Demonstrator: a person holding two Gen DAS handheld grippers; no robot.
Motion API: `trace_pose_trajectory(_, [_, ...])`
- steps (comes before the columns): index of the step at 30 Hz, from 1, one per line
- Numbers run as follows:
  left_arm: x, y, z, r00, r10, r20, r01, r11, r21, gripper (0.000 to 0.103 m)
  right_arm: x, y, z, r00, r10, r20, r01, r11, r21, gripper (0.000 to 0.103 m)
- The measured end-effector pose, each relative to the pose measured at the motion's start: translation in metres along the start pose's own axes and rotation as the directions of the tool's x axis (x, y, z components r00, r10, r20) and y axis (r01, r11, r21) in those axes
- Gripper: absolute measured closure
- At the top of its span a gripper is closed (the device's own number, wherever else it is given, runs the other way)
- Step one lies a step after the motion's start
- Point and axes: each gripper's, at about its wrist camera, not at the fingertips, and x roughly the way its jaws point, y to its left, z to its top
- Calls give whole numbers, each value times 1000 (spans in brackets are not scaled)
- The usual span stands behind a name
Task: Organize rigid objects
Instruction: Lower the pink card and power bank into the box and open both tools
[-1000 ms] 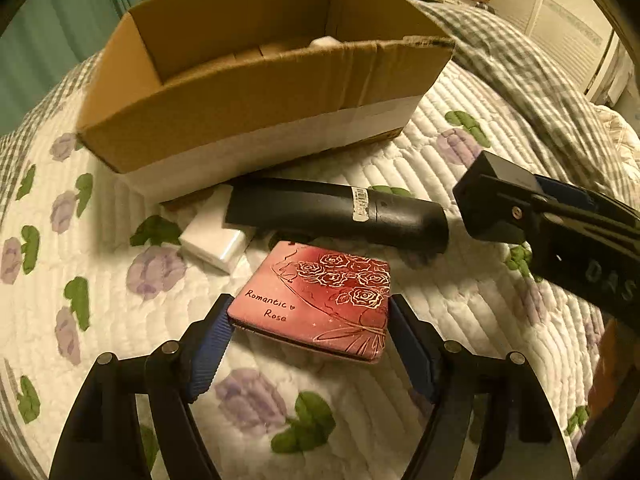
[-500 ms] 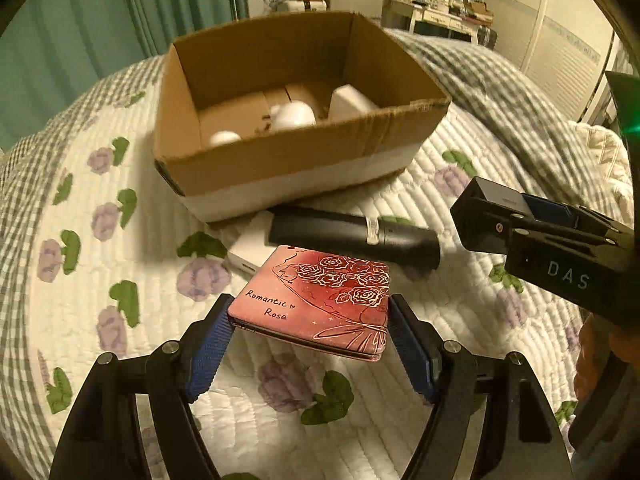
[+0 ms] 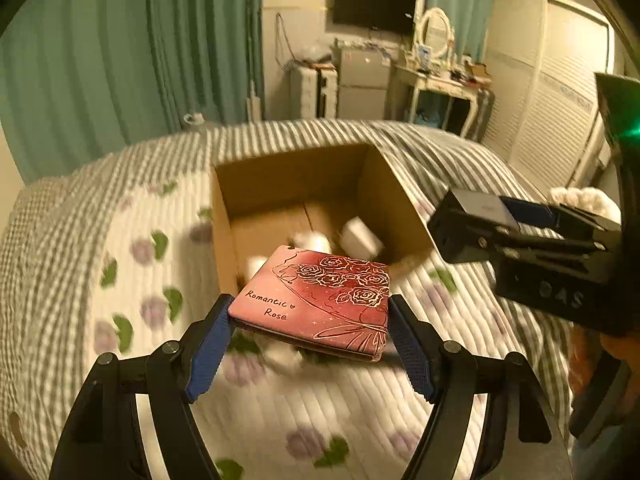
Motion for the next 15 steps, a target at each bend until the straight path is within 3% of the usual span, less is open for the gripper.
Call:
trace_pose_trajectory(8, [56, 13, 45, 994, 85, 62, -86, 996, 13, 26, 33, 4, 49, 999, 47, 16, -46, 998, -50, 31])
trace_pose_trajectory(15, [131, 20, 59, 995, 101, 0, -101, 995, -3, 26, 82, 2, 62, 999, 54, -4, -54, 995, -82, 31])
